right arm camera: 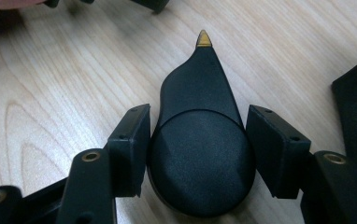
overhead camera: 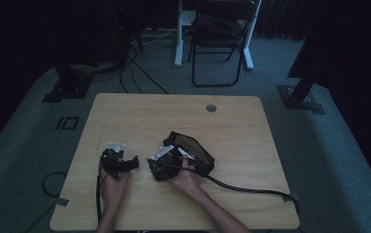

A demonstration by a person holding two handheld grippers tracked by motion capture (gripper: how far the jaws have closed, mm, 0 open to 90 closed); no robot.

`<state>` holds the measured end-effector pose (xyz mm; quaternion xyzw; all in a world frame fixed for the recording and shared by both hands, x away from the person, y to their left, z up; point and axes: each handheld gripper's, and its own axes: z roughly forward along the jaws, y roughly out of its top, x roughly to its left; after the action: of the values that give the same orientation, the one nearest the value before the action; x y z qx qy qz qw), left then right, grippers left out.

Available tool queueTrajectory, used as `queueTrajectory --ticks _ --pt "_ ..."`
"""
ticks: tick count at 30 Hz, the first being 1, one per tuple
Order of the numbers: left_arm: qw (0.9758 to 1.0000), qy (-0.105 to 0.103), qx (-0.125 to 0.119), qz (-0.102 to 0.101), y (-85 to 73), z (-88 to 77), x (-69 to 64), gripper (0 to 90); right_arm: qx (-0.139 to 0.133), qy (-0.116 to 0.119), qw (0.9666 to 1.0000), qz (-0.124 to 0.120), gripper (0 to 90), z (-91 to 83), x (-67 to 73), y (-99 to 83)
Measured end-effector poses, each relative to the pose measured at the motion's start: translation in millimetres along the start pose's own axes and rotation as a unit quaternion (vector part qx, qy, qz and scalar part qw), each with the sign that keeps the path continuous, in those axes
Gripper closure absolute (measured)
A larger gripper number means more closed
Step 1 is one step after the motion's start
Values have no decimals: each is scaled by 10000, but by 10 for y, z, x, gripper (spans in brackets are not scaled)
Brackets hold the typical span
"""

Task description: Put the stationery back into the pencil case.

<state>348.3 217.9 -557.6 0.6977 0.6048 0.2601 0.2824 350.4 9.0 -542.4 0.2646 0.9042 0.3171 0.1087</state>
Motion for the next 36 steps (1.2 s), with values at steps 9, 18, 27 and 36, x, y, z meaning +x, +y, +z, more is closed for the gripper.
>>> queueTrajectory --ticks 9,18,27,36 --pt "10000 1 -2 -2 0 0 0 88 96 108 9999 10 409 -10 -14 -18" --pt "10000 0 -4 -5 0 1 -1 88 155 146 9998 15 331 -18 -6 -33" --pt "10000 0 -4 -3 0 0 -1 88 189 125 9997 -6 369 -40 -8 -46" --pt "10000 1 -5 -5 0 1 -1 88 283 103 9995 23 402 -54 -19 -39"
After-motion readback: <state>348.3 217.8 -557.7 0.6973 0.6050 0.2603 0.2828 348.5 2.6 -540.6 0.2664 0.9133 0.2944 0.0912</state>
